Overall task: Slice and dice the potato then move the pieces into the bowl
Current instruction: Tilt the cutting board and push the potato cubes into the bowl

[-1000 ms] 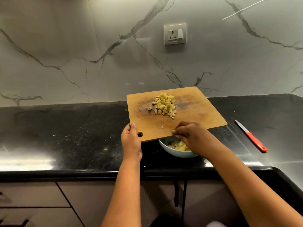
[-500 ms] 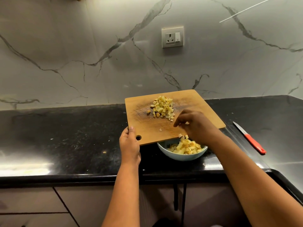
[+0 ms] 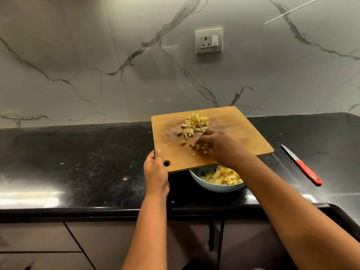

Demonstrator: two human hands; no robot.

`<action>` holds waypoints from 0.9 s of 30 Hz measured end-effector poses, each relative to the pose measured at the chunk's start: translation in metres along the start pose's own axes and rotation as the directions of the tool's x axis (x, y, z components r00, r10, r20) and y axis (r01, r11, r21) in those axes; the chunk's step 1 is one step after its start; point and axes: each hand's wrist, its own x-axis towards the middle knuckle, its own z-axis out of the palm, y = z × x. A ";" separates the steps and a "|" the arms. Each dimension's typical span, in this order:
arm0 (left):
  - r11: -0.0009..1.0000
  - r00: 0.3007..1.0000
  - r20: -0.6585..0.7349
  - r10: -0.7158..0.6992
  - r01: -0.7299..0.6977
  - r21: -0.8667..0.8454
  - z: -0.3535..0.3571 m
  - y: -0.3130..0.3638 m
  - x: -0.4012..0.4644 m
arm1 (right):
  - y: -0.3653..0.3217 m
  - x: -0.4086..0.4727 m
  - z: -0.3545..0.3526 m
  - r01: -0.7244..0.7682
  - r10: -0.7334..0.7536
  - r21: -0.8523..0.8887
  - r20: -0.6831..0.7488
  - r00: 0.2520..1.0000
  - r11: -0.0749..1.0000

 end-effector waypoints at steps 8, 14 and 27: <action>1.000 1.000 -0.012 0.006 -0.006 0.003 0.001 0.004 -0.004 | 0.004 -0.066 -0.005 -0.036 0.029 0.100 0.068 0.997 0.994; 1.000 1.000 -0.002 0.013 -0.013 0.004 0.000 0.003 -0.004 | 0.011 -0.069 -0.014 -0.041 0.044 0.045 -0.064 0.997 0.998; 0.999 0.999 0.028 0.038 -0.039 0.030 0.000 0.004 -0.005 | -0.035 0.029 -0.009 0.002 -0.009 0.056 0.111 0.994 0.998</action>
